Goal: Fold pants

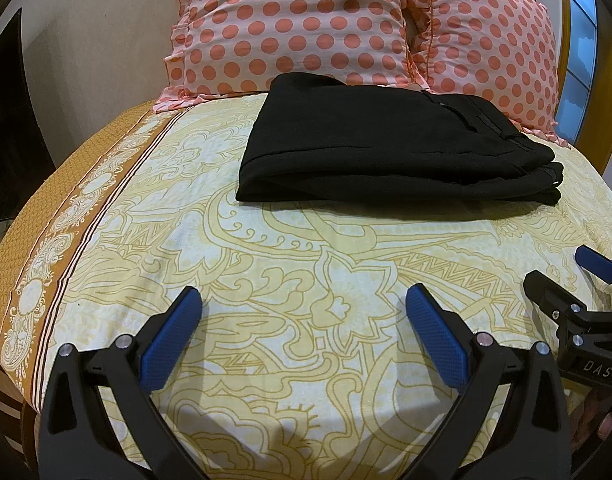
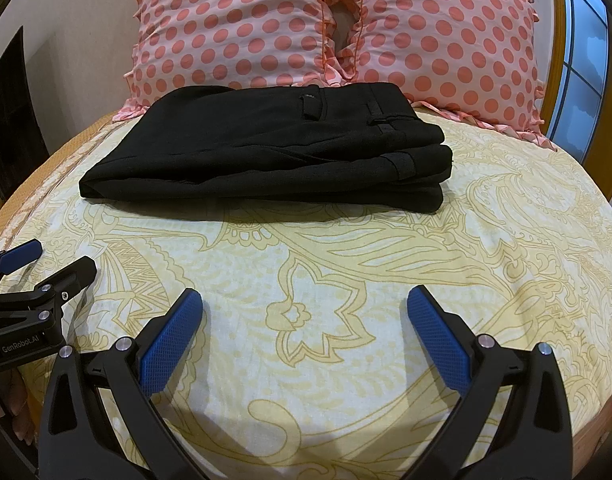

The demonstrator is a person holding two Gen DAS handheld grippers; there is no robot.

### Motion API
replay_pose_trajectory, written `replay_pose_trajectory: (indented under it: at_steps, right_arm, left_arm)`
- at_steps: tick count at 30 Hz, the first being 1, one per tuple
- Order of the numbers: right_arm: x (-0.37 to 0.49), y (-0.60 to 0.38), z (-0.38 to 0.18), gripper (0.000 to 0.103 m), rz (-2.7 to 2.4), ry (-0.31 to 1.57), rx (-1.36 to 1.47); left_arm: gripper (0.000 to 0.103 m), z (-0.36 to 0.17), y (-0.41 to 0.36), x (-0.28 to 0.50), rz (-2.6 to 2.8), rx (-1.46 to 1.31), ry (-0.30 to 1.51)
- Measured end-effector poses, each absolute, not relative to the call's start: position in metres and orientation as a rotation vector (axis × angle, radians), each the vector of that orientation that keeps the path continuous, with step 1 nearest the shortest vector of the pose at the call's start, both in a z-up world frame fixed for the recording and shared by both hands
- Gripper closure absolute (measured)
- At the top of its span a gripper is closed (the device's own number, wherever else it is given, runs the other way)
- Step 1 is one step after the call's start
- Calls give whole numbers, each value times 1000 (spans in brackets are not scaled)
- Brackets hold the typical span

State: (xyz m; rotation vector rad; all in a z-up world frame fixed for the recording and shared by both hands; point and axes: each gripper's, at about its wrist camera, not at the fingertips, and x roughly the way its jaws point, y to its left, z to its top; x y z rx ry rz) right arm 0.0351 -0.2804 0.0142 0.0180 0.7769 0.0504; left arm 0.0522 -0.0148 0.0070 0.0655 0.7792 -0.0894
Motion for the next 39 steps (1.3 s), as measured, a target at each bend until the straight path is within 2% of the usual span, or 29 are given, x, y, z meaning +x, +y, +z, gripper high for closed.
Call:
replay_pose_trajectory:
  at_steps: [39]
  right_arm:
    - [35, -279, 14, 1, 47, 774, 19]
  left_arm:
    - [2, 9, -14, 54, -84, 60, 794]
